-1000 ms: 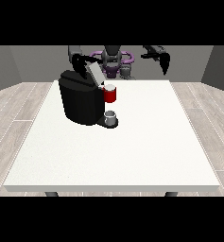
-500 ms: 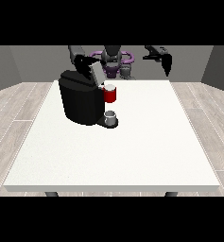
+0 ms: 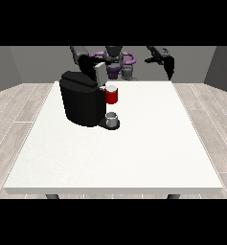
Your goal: Insert the coffee pod into the coffee machine and close the lid
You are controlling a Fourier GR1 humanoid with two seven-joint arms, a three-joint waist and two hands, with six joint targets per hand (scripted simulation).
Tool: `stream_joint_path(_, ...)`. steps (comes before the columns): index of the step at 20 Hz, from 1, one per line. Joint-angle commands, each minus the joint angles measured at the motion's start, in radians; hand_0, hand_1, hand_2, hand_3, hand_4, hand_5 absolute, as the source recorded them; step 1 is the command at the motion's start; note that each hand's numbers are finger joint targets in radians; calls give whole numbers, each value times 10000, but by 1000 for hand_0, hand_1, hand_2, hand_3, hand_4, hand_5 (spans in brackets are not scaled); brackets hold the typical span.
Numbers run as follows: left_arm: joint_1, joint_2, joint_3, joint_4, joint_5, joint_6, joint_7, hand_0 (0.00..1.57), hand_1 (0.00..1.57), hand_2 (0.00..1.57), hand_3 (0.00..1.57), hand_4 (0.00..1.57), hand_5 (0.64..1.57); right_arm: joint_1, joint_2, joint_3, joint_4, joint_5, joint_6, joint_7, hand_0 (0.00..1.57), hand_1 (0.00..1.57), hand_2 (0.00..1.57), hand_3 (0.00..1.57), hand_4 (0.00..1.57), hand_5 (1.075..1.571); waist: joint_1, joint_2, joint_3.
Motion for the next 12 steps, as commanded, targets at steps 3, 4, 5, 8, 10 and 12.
stream_joint_path(3, 368, 83, -59, 229, -117, -59, -662, 0, 0, 0, 0, 192, 1571, -295, 494, 736, 51, 827, -503, 145, 0, 0, 0, 0, 61, 1571, 305, -30, -16)
stream_joint_path(4, 74, 0, -117, 401, -368, 332, -505, 0, 0, 0, 0, 169, 1571, -857, 341, 743, -27, 852, -348, 380, 0, 0, 0, 0, 215, 1571, 189, 78, -16)
stream_joint_path(5, -475, 524, 348, 311, 383, -181, 281, 0, 0, 0, 0, 148, 1571, -819, -84, 560, 70, 713, 155, 161, 0, 0, 0, 0, 173, 1571, 107, 56, -14)
stream_joint_path(8, -232, -91, -258, 105, -175, 452, -124, 0, 0, 0, 0, 139, 1571, -652, 123, 591, 503, 1060, -174, -638, 0, 0, 0, 0, 124, 1571, 199, 327, -13)
stream_joint_path(10, -262, -172, -311, 186, -264, 557, -537, 0, 0, 0, 0, 167, 1571, -1130, 212, 606, 557, 1297, -509, -371, 0, 0, 0, 0, 110, 1571, 322, 423, -14)
stream_joint_path(12, 205, 174, -202, 147, 301, -266, 73, 0, 0, 0, 0, 0, 1571, -1061, 478, 610, 381, 1151, -540, 304, 0, 0, 0, 0, 116, 1571, 449, -390, -14)
